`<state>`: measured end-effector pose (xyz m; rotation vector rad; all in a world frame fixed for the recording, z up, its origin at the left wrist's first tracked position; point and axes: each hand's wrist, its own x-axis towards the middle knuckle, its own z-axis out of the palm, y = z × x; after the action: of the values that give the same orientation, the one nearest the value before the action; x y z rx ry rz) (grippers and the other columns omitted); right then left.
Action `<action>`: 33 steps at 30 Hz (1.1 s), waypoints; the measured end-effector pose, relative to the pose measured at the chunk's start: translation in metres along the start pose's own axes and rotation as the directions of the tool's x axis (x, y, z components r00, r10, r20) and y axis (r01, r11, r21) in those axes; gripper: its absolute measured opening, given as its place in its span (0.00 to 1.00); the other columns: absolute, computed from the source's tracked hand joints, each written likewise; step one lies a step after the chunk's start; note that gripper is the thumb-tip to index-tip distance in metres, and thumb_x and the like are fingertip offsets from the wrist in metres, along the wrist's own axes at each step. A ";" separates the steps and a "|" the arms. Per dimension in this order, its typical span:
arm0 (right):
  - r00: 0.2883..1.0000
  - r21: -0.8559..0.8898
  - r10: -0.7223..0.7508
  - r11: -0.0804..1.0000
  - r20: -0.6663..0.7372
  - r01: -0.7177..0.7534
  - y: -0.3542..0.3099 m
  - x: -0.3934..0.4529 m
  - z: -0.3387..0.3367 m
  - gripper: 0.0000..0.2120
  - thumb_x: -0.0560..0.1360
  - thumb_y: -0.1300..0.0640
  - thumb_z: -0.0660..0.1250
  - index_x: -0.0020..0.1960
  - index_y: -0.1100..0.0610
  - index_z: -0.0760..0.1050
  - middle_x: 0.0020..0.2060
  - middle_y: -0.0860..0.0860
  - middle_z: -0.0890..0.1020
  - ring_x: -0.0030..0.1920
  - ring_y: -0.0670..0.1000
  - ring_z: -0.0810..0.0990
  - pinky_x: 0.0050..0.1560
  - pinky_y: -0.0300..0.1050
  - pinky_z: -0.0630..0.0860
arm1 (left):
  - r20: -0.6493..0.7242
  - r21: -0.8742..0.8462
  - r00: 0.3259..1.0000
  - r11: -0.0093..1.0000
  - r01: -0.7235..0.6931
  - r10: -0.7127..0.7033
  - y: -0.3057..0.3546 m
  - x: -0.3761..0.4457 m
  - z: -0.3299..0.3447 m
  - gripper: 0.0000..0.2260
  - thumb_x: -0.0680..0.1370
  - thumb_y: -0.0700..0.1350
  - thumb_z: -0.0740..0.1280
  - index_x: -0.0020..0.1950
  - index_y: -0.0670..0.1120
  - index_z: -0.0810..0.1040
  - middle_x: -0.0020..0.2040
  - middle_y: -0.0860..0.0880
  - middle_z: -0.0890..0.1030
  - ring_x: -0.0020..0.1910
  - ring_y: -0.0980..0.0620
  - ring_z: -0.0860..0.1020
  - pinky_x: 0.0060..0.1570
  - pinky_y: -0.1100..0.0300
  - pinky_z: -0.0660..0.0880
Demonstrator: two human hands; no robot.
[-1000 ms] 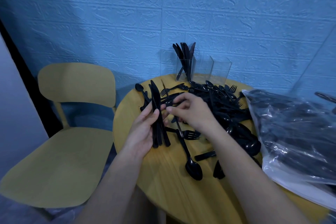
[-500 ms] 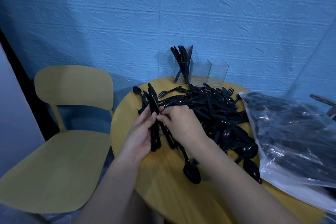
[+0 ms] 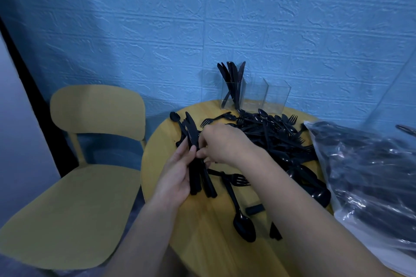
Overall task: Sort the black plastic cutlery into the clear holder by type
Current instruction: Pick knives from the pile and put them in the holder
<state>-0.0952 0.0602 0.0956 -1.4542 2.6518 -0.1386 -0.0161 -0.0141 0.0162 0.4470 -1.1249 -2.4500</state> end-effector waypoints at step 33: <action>0.947 0.069 -0.260 0.965 0.188 0.251 0.071 0.036 0.032 0.09 0.74 0.65 0.67 0.45 0.52 0.72 0.49 0.46 0.69 0.51 0.51 0.73 0.50 0.49 0.74 | -0.051 -0.074 0.998 0.997 0.033 -0.037 -0.001 0.004 -0.007 0.14 0.79 0.38 0.61 0.63 0.48 0.76 0.51 0.50 0.84 0.38 0.58 0.81 0.34 0.64 0.78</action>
<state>-0.1691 0.0673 0.0519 -1.6972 2.2850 -0.0711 -0.0171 -0.0199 0.0110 0.5100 -1.0107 -2.4855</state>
